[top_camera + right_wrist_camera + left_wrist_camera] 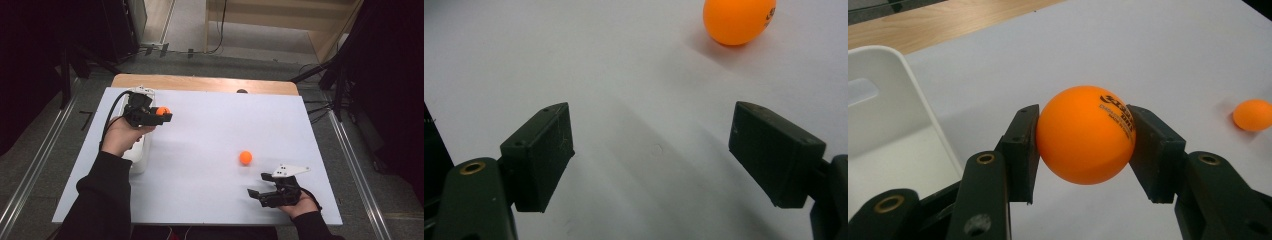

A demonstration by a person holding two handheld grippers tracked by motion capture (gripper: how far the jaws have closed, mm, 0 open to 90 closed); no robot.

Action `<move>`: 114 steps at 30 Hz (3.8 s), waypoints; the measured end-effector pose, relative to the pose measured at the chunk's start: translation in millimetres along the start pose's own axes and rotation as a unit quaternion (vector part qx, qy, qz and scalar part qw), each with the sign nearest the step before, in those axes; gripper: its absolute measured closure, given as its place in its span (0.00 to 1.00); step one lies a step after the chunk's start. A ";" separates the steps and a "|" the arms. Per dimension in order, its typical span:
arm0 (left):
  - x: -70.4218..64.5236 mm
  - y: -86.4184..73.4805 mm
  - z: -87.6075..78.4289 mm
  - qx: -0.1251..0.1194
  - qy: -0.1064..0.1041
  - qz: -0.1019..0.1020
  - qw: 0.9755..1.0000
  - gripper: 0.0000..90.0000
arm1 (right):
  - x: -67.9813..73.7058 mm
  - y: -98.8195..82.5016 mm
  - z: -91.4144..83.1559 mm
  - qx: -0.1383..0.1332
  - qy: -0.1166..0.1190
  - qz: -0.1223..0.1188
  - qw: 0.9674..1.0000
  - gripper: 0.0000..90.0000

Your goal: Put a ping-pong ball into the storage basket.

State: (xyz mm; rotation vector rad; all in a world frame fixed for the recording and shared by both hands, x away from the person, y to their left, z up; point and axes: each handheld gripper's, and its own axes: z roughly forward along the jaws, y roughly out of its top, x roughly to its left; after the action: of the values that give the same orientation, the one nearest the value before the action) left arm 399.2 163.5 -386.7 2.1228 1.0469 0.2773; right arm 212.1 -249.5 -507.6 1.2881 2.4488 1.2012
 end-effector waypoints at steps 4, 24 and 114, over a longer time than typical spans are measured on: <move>3.0 -1.4 -0.4 0.000 0.004 -0.005 1.000 0.56 | 0.1 0.0 0.0 0.001 0.000 0.000 1.000 0.18; 18.2 -4.5 -8.9 -0.007 0.031 -0.020 0.999 0.56 | 0.0 -0.1 0.8 0.002 0.000 -0.005 1.000 0.18; 66.1 -30.6 -6.1 0.007 0.103 -0.086 0.991 0.56 | 0.7 -0.6 2.4 0.010 -0.002 -0.009 1.000 0.18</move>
State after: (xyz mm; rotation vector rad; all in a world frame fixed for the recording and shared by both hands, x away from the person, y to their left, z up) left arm 420.6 228.7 -412.0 2.0317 1.3467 0.4142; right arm 212.3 -247.7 -509.4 1.2696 2.4701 1.1735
